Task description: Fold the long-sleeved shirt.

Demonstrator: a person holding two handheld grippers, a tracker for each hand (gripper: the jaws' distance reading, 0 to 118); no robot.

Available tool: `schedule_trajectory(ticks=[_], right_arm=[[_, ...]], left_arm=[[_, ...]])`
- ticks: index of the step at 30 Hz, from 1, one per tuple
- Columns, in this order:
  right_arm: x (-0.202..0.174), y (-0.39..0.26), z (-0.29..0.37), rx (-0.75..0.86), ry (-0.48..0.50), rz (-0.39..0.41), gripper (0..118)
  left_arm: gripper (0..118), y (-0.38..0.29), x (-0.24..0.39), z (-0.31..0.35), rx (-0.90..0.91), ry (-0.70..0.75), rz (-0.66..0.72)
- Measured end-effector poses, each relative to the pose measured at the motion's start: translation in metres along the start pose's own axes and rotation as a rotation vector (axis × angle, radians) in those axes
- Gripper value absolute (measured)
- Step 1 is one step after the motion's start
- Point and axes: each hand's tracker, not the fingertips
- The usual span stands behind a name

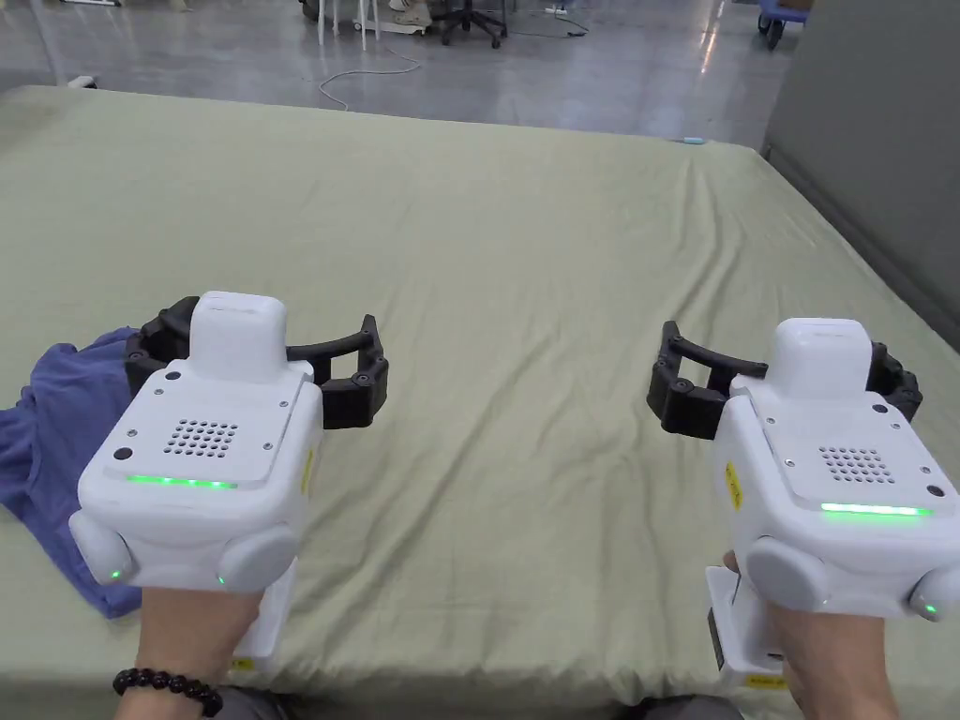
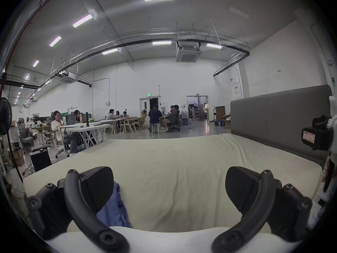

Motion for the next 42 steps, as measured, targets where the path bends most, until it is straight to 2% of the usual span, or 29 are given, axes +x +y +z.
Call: schedule_trajectory(ticks=[42], right_arm=[[0.0033,-0.0006,-0.001,-0.004,-0.007,-0.01,118]], left_arm=[[118,0.0009,0.0034,-0.0045,-0.005,-0.011,-0.004]])
